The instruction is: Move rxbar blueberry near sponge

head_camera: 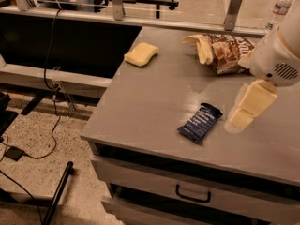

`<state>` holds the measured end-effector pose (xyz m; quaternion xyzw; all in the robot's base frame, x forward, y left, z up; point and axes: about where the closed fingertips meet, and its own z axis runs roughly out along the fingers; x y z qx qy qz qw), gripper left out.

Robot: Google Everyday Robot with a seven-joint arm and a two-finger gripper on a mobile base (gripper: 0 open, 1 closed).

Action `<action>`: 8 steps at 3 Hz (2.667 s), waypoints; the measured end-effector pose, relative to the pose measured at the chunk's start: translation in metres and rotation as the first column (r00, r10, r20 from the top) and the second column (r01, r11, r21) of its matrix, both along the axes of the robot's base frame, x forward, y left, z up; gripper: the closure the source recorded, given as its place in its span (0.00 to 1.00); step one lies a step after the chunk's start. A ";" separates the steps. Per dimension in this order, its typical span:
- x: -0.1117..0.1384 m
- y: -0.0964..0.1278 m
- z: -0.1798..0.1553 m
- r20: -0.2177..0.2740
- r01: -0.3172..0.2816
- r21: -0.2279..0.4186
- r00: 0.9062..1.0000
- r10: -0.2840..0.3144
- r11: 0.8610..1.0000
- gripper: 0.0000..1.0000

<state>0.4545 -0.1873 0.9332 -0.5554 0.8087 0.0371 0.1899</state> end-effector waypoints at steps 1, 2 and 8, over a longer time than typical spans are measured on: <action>0.001 0.010 -0.020 -0.016 0.052 0.052 0.999 -0.051 0.997 0.00; 0.005 0.019 -0.059 -0.017 0.067 0.121 0.998 -0.066 0.990 0.00; 0.023 0.047 -0.102 0.010 0.061 0.073 0.998 -0.062 0.995 0.88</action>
Offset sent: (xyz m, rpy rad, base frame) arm 0.0108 0.0233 -0.0920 0.2011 0.0101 -0.0725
